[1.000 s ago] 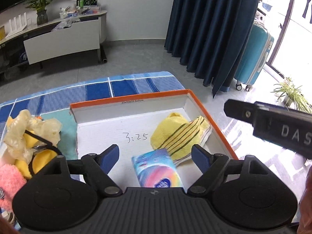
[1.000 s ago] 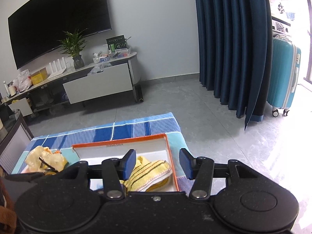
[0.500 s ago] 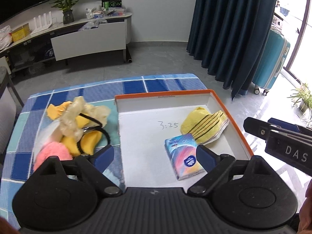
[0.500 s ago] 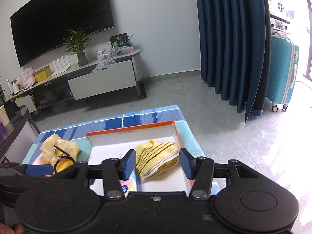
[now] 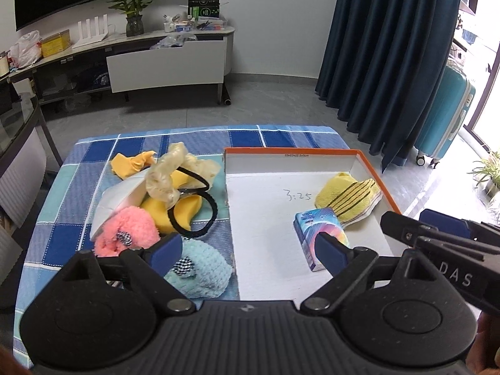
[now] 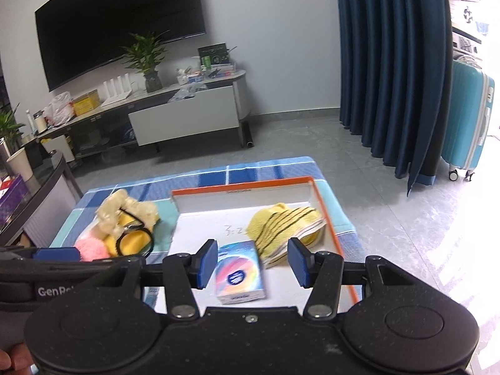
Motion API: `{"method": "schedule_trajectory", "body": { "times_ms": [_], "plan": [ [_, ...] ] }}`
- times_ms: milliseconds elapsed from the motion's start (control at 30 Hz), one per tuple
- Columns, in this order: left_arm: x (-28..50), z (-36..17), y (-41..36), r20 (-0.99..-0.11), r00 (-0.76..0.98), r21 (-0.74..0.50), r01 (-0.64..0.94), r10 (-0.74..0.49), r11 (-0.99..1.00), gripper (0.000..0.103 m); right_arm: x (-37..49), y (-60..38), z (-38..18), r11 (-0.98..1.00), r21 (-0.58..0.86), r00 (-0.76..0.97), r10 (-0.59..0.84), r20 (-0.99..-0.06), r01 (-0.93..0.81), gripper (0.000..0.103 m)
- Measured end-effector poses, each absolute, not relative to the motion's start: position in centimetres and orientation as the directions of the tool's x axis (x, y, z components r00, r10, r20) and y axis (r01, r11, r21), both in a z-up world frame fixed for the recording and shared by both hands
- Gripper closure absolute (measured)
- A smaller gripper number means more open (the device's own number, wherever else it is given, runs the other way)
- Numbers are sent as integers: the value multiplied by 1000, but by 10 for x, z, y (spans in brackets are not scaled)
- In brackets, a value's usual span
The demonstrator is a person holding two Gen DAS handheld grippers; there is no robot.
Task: Organize soft objects
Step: 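Withdraw both open tools from the box back toward the table items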
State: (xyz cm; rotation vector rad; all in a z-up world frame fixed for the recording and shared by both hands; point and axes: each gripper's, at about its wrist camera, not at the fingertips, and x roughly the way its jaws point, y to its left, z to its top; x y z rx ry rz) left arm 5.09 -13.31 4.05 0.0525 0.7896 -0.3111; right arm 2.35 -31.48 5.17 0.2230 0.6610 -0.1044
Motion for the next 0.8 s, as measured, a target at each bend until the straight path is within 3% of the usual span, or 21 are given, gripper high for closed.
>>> {"method": "schedule_trajectory", "body": {
  "times_ms": [800],
  "plan": [
    [44,33,-65,-711,680,-84,174,-181,981,9,34,-248,45,986,162,764,68,-642,48,42]
  ]
}}
